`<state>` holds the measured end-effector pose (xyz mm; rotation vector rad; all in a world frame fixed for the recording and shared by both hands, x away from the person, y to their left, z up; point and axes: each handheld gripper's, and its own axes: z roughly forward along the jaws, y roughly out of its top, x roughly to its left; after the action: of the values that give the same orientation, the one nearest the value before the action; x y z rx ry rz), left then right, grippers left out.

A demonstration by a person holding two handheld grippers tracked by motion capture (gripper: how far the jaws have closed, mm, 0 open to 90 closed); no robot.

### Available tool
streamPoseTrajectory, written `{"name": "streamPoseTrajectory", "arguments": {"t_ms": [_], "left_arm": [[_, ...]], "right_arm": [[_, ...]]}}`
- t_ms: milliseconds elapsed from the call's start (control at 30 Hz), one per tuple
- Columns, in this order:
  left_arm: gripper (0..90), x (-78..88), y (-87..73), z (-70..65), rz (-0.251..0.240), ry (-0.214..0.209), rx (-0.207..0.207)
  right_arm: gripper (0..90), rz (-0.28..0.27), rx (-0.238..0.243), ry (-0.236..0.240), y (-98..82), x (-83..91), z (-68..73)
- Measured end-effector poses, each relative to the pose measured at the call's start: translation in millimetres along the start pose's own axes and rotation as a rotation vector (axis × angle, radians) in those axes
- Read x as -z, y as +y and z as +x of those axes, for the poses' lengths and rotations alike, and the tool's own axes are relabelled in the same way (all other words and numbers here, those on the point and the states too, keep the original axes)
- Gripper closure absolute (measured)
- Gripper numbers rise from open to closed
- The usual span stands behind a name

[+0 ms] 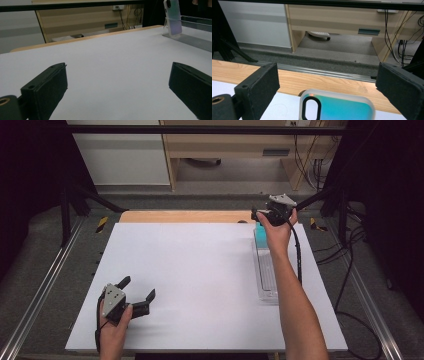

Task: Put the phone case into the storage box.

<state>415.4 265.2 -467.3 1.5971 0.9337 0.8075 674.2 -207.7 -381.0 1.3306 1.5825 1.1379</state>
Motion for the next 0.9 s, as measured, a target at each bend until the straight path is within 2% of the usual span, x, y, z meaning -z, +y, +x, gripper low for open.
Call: {"name": "streamPoseTrajectory", "arguments": {"t_ms": [500,767,900], "left_arm": [[1.5,0.3,1.3,-2.5,0.002,0.005,-0.022],[1.5,3.0,2.0,-0.4,-0.007,0.012,-0.010],[1.5,3.3,2.2,0.0,-0.009,0.015,-0.006]], "right_arm": [[5.2,0.019,-0.038,0.033,6.7,32.8,-13.1],[4.1,0.028,-0.059,0.068,6.2,48.9,-11.0],[3.9,0.029,-0.053,0.088,6.9,55.1,-8.3]]}}
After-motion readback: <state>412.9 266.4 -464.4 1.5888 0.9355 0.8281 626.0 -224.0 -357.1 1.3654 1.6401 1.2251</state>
